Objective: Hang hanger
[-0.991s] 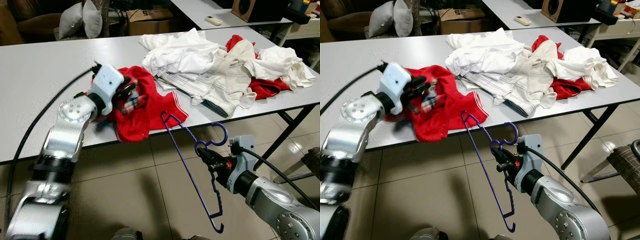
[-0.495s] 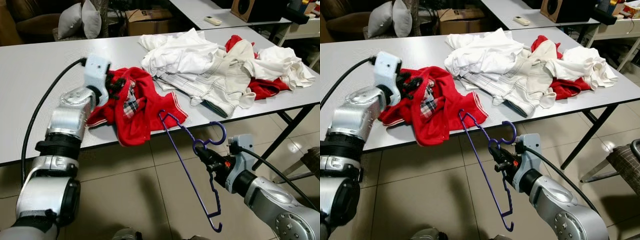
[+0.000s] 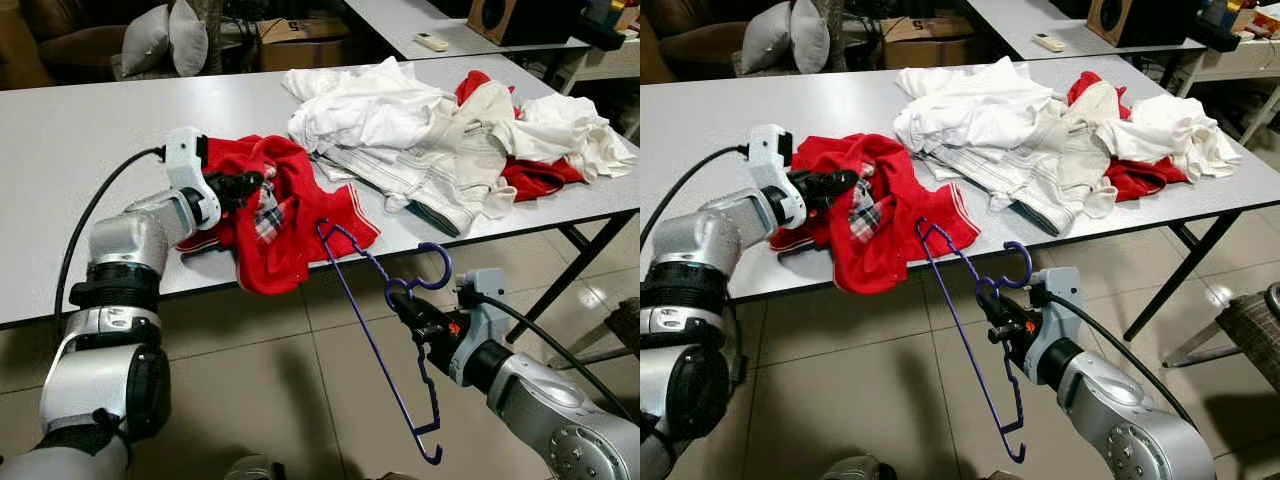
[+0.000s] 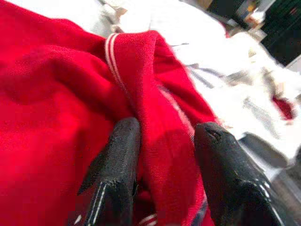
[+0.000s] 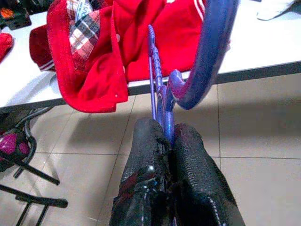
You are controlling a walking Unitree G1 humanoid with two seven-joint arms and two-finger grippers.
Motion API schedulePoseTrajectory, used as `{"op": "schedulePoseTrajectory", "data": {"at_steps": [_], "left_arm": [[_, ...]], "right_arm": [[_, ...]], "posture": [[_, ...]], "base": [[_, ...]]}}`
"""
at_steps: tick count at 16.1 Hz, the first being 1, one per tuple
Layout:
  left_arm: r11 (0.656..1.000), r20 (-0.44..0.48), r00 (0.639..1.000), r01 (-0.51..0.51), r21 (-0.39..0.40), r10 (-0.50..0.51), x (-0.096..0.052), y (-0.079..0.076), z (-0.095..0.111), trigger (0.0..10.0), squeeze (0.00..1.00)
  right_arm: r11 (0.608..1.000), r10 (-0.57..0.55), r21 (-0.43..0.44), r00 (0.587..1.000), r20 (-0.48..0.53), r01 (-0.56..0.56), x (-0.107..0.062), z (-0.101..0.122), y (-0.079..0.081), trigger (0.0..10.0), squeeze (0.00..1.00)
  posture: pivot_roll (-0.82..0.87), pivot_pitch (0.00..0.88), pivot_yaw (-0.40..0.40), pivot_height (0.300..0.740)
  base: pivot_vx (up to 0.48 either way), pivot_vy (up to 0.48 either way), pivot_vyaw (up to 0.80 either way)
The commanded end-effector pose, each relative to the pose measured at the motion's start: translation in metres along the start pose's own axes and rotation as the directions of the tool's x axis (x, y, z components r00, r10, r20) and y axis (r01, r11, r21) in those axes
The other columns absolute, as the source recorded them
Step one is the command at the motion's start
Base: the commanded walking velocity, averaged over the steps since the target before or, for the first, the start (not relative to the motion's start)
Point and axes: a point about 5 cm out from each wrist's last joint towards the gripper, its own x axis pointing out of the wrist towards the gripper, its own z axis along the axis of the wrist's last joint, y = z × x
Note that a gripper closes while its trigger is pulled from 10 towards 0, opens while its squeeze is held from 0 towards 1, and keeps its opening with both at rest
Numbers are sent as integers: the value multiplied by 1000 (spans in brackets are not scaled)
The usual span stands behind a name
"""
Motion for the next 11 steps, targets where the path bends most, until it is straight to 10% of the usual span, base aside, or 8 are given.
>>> {"op": "schedulePoseTrajectory", "data": {"at_steps": [1, 5, 11], "left_arm": [[997, 36, 998, 53, -50, -51, -1, -6, 11, 7333, 0], [997, -21, 998, 61, -52, -62, -7, -1, 2, 0, 0], [987, -78, 986, 144, -70, -149, -17, -4, -7, 0, 0]], "right_arm": [[1000, 4, -20, 1000, 28, -3, -1, 7, 2, 10000, 0], [1000, 2, -20, 1000, 31, -1, -1, 7, 1, 10000, 0], [1000, -1, -23, 999, 33, 2, -2, 7, 1, 10000, 0]], "posture": [[-89, 2, 24, 740], [-86, 1, 27, 740], [-84, 1, 26, 740]], "base": [[0, 0, 0], [0, 0, 0], [0, 0, 0]]}}
